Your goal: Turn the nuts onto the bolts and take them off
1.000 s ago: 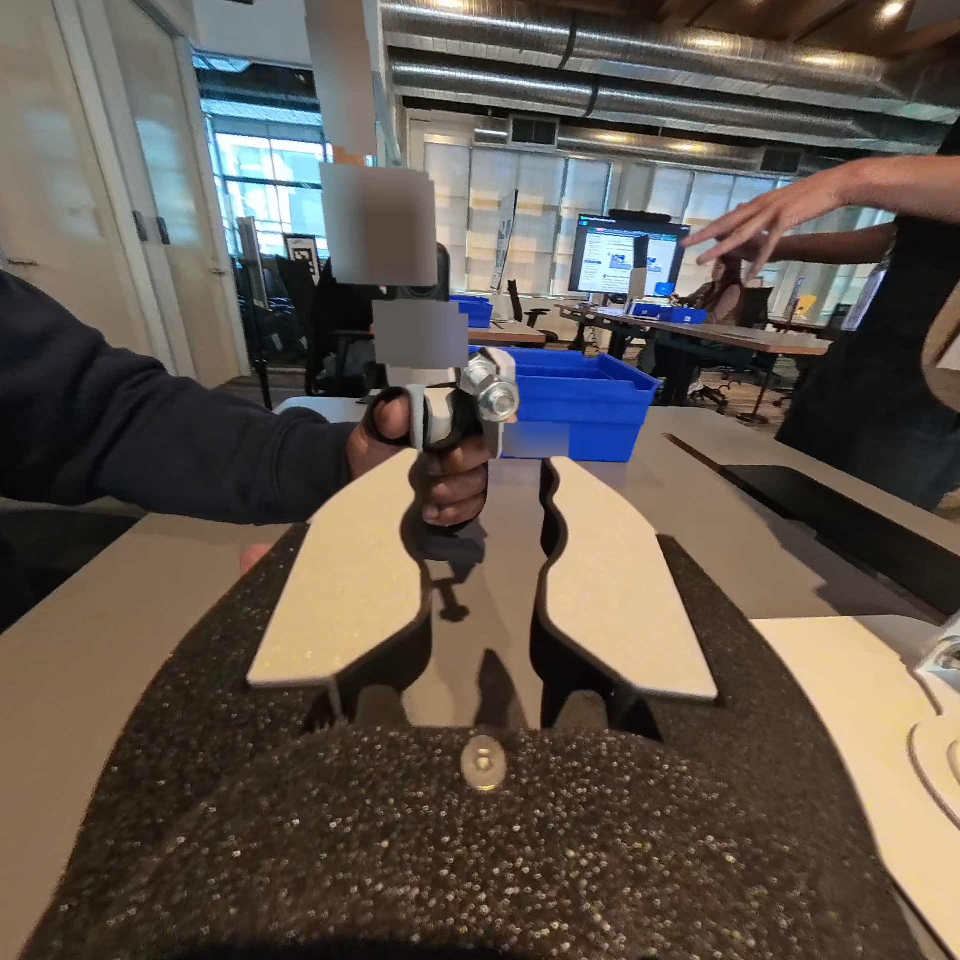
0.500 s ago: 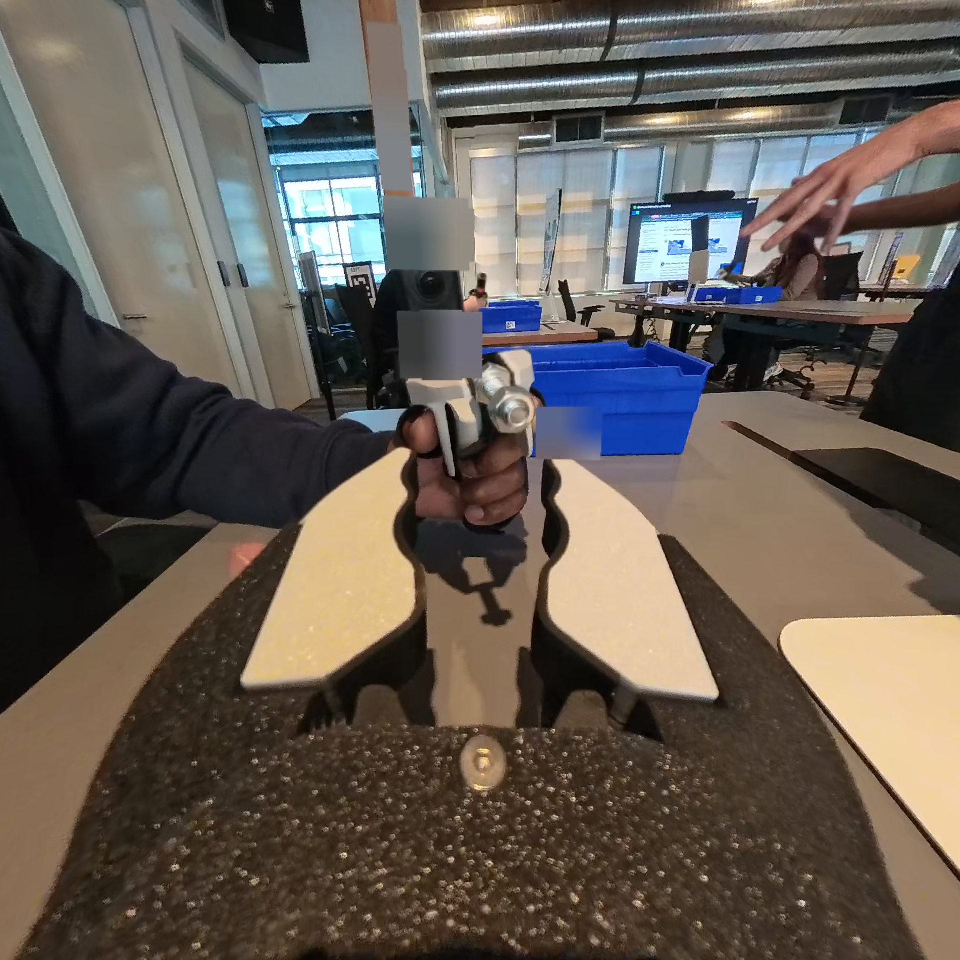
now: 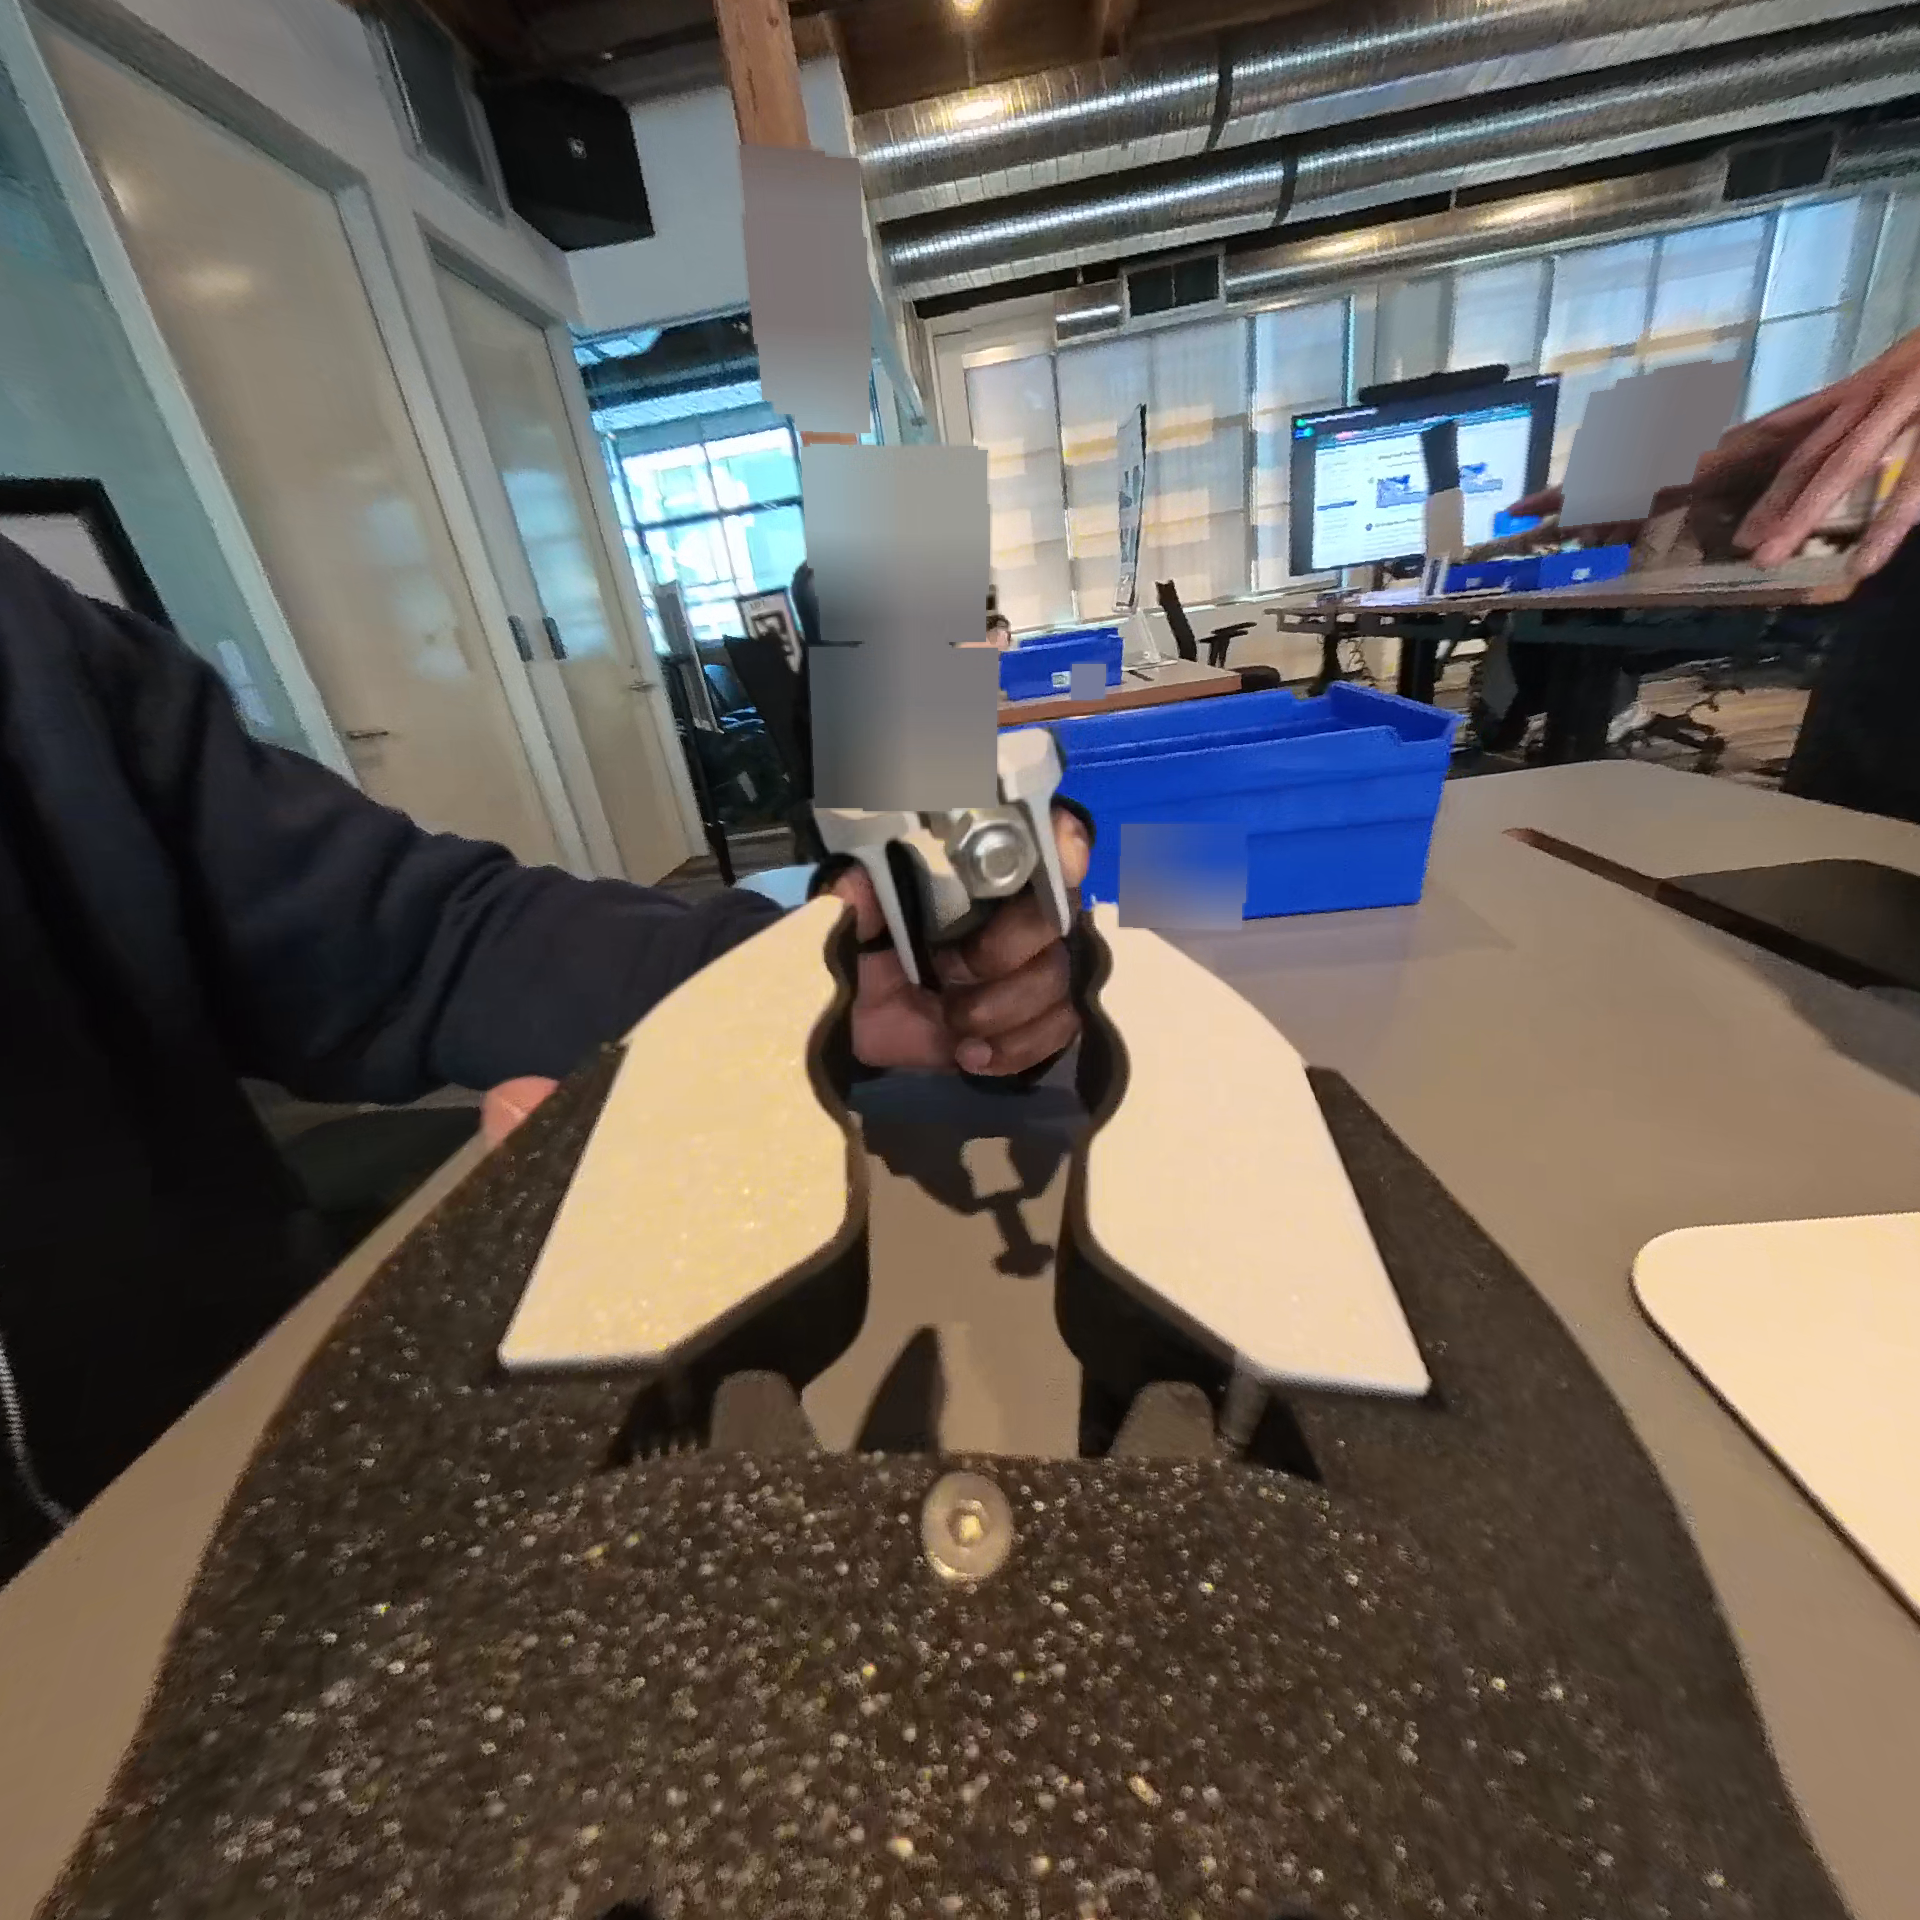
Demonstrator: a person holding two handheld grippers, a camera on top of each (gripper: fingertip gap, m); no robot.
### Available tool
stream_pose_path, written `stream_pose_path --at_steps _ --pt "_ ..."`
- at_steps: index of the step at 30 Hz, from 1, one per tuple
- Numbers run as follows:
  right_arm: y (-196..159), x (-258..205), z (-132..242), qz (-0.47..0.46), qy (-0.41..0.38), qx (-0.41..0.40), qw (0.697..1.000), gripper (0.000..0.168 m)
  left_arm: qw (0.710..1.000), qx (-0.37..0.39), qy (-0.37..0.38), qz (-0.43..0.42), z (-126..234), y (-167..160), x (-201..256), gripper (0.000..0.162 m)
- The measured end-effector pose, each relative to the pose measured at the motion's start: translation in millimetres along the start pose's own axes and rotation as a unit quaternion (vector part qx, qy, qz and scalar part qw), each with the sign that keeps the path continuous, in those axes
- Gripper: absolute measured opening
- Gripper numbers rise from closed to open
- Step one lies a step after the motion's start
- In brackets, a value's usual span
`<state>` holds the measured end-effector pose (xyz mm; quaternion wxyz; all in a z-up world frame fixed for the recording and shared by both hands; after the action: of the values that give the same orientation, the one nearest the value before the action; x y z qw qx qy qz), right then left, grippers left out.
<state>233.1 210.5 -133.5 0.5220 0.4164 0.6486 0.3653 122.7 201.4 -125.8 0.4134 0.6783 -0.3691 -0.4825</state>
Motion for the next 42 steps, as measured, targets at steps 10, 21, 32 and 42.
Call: stream_pose_path --at_steps 10,21,32,42 --pt "-1.1 9.7 -4.4 -0.076 0.033 -0.015 0.996 0.052 0.998 -0.022 -0.016 -0.058 -5.6 3.2 8.4 0.016" --pt "-5.0 6.4 -12.0 -0.129 0.081 -0.028 0.988 0.044 0.994 -0.043 -0.036 -0.091 -11.7 -0.3 18.5 0.016" --pt "0.2 -5.7 -11.2 0.015 0.033 -0.046 0.998 0.017 0.997 -0.016 -0.055 0.056 -17.2 1.7 13.7 0.016" --pt "5.9 -13.3 -15.7 0.148 -0.068 -0.071 0.984 0.054 0.974 0.040 -0.072 0.211 -15.1 0.2 5.9 0.016"
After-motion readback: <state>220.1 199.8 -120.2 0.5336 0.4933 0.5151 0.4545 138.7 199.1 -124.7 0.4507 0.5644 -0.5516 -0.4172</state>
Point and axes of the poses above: each gripper's, where its closed fingertips meet, z back along the fingers, y out of its top, x = y × z across the jaws, the point moved 4 cm from there along z, back along the fingers, and after that the axes turned 14 degrees about -z, right-handed, at the moved point
